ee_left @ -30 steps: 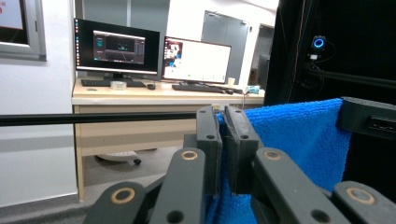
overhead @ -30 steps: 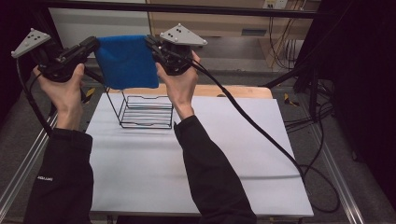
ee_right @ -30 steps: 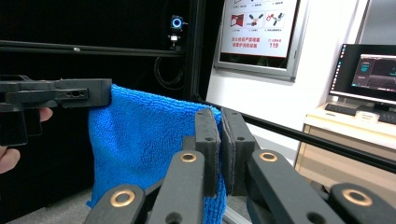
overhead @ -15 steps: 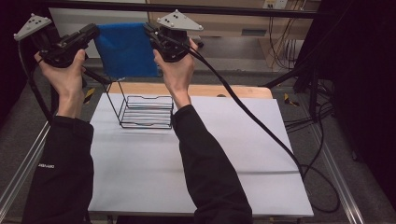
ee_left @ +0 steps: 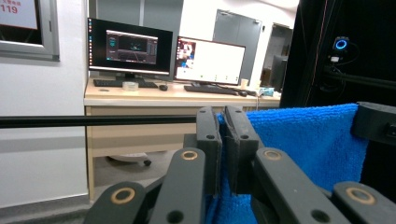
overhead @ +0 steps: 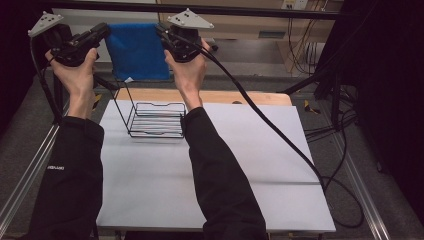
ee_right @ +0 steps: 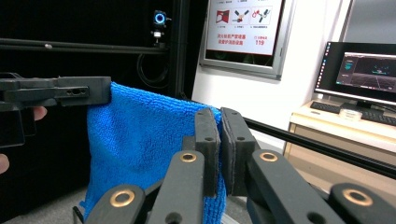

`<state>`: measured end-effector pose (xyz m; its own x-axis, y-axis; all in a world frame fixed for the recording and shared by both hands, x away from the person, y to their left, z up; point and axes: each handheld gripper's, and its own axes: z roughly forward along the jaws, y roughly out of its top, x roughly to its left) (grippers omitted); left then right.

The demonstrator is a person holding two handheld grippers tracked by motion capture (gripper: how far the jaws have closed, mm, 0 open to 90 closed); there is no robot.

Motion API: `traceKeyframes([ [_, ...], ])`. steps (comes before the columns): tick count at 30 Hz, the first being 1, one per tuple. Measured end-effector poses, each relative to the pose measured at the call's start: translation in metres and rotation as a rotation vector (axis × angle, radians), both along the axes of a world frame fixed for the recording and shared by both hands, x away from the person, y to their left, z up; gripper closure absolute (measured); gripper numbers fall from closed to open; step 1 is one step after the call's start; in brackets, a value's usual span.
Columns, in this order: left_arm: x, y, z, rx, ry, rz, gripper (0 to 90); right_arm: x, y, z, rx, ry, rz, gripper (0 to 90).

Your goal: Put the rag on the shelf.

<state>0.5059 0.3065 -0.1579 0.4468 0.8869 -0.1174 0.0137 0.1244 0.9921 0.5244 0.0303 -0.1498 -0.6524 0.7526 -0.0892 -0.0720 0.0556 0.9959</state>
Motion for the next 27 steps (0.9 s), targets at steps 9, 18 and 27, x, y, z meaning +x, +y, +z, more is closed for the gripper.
traceKeyframes([
  [9,0.010,0.000,-0.008,0.040,0.015,0.014,85.1,0.008,0.003,-0.007,-0.032,0.009,-0.010,86.8],
  [18,0.015,-0.003,-0.024,0.077,0.036,0.008,85.0,0.012,0.001,-0.021,-0.053,0.029,-0.011,86.8],
  [27,0.011,0.000,-0.042,0.097,0.053,-0.008,85.1,0.008,0.000,-0.037,-0.080,0.041,0.003,86.7],
])
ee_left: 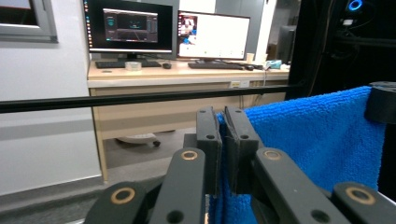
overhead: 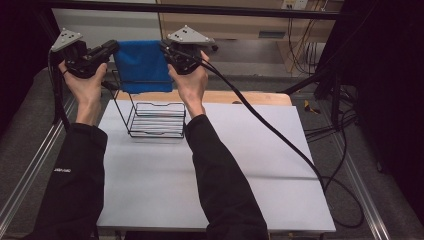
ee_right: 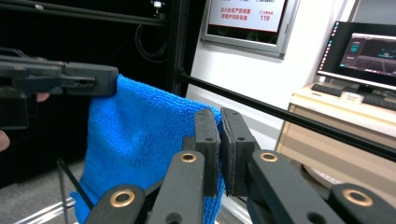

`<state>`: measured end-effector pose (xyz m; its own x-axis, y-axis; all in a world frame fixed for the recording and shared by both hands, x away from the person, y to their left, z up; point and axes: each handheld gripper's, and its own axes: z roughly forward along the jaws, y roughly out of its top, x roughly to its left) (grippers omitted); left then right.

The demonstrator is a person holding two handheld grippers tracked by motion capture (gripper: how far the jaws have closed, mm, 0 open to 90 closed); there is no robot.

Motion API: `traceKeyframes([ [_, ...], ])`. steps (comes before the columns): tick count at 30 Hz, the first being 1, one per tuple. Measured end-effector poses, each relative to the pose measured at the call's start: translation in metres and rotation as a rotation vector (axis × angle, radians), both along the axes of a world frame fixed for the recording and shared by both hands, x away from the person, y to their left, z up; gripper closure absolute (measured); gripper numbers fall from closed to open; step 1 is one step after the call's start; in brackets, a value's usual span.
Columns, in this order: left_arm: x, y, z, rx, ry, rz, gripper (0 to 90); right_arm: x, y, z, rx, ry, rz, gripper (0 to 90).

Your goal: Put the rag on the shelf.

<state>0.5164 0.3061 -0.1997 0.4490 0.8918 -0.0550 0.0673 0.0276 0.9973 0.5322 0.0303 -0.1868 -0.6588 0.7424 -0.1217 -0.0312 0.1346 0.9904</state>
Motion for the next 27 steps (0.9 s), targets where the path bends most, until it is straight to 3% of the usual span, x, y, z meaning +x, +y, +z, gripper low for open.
traceKeyframes([
  [11,-0.016,0.005,-0.010,0.029,-0.003,-0.049,85.0,-0.007,-0.005,-0.016,0.010,0.048,0.029,86.5],
  [16,-0.025,0.009,-0.013,0.031,-0.013,-0.062,84.9,-0.015,-0.006,-0.016,0.004,0.050,0.055,86.4],
  [27,-0.038,0.013,-0.019,0.047,0.012,-0.084,84.8,-0.028,-0.006,-0.015,-0.029,0.089,0.095,86.3],
])
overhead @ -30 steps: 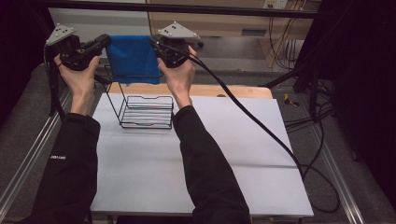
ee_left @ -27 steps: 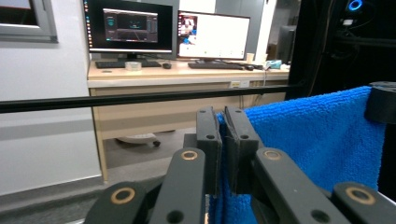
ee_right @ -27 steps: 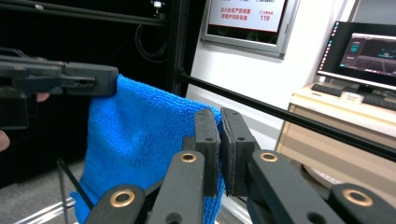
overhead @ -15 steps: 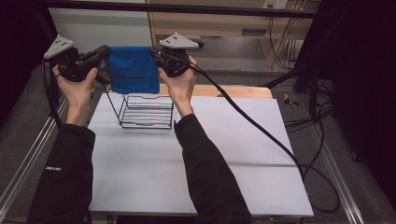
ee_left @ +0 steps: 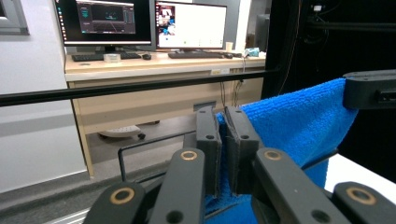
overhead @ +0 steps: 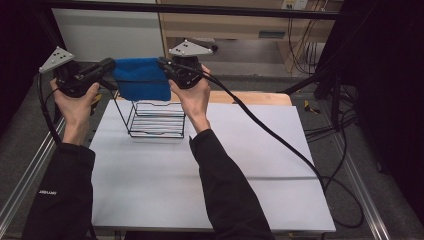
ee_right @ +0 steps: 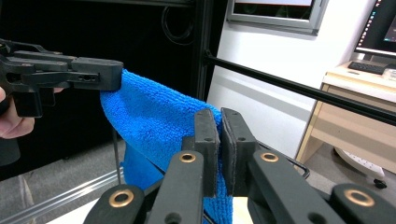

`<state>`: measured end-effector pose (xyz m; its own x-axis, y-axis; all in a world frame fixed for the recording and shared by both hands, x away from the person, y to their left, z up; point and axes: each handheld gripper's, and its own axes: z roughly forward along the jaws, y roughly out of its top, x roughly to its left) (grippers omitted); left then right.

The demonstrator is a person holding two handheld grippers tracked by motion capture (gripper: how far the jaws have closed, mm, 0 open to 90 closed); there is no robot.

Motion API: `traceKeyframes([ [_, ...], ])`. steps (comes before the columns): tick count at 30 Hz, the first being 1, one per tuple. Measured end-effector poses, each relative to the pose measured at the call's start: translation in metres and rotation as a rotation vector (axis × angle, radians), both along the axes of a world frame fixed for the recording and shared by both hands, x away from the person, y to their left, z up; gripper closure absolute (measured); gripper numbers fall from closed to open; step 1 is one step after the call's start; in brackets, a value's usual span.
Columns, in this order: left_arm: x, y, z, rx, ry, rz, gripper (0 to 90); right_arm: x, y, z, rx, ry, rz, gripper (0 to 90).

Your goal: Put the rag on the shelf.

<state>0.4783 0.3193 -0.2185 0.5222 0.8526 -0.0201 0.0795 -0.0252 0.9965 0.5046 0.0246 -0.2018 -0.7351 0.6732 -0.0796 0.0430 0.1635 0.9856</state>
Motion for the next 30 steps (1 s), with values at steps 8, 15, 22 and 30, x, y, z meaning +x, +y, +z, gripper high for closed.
traceKeyframes([
  [8,-0.006,0.002,-0.004,-0.010,0.028,-0.012,84.6,-0.006,-0.001,-0.001,-0.018,0.025,0.014,86.2],
  [15,-0.011,0.001,-0.009,0.017,0.063,-0.012,84.1,-0.011,0.000,-0.002,-0.043,0.055,0.026,86.1],
  [22,-0.014,0.000,-0.016,0.045,0.093,-0.008,83.4,-0.014,0.000,-0.003,-0.085,0.075,0.055,86.0],
  [30,-0.015,0.001,-0.019,0.044,0.119,-0.022,81.3,-0.014,-0.002,-0.010,-0.109,0.099,0.075,85.9],
])
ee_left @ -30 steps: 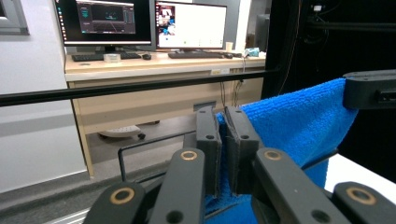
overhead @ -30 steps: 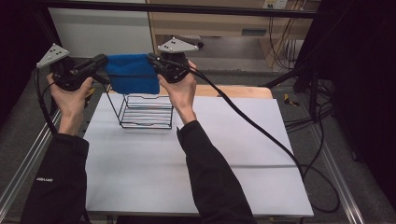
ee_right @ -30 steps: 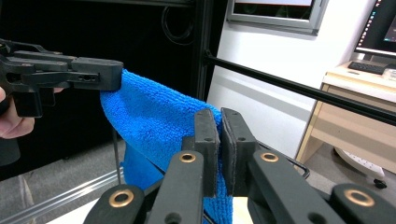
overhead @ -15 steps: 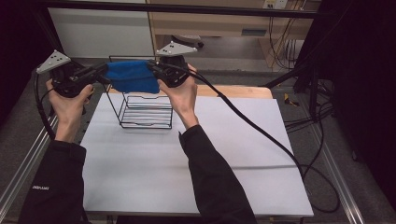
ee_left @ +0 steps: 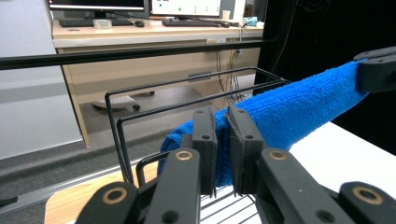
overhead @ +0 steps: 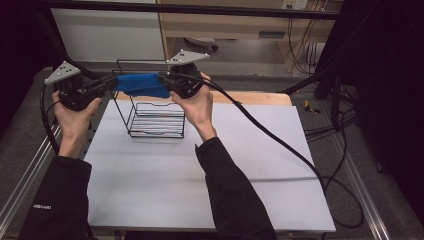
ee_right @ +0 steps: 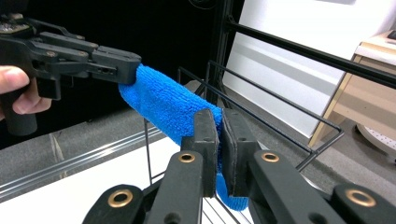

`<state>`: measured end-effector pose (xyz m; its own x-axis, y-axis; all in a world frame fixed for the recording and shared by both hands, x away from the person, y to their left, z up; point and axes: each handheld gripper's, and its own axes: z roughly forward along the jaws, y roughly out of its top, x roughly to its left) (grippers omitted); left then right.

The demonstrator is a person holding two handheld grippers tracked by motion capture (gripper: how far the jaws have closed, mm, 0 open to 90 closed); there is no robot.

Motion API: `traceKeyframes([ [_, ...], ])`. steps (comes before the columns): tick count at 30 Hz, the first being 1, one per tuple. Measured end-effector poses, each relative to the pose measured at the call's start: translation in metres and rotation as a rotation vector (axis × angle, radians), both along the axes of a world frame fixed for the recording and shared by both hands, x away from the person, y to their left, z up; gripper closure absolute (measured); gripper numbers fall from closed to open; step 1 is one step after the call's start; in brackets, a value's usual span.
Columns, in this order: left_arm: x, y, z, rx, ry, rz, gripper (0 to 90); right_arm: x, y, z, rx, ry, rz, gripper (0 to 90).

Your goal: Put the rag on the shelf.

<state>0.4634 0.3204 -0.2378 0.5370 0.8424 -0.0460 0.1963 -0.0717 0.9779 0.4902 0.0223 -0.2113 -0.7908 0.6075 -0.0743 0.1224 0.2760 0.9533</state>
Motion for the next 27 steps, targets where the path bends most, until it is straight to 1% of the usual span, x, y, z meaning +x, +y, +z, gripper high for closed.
traceKeyframes([
  [2,-0.001,0.001,0.005,-0.007,0.001,0.000,78.9,0.000,-0.001,-0.002,0.000,0.000,0.002,85.9],
  [4,-0.002,0.003,0.011,-0.025,0.002,-0.001,74.7,0.001,-0.002,-0.004,-0.002,-0.001,0.003,85.9],
  [7,-0.002,0.002,0.018,-0.035,0.002,-0.002,72.7,0.001,-0.002,-0.007,-0.002,0.000,0.006,85.9],
  [10,-0.001,0.001,0.021,-0.037,0.006,-0.002,72.4,0.000,-0.001,-0.010,-0.018,-0.004,0.013,85.9],
  [16,-0.001,0.003,0.021,-0.053,0.012,-0.003,73.1,-0.001,0.001,-0.013,-0.041,-0.009,0.025,85.9],
  [19,-0.001,0.007,0.023,-0.081,0.002,0.008,74.7,0.000,0.001,-0.014,-0.045,-0.011,0.029,85.8],
  [20,-0.001,0.008,0.024,-0.084,0.000,0.009,74.9,0.000,0.002,-0.014,-0.047,-0.008,0.032,85.8],
  [21,-0.001,0.007,0.025,-0.075,0.002,0.006,76.2,0.000,0.002,-0.014,-0.050,-0.007,0.032,85.8],
  [23,0.000,0.006,0.025,-0.052,0.021,-0.005,78.2,0.000,0.002,-0.015,-0.054,-0.009,0.034,85.7],
  [27,0.003,0.000,0.016,0.024,0.106,-0.051,87.0,-0.001,0.002,-0.015,-0.056,-0.008,0.036,85.5],
])
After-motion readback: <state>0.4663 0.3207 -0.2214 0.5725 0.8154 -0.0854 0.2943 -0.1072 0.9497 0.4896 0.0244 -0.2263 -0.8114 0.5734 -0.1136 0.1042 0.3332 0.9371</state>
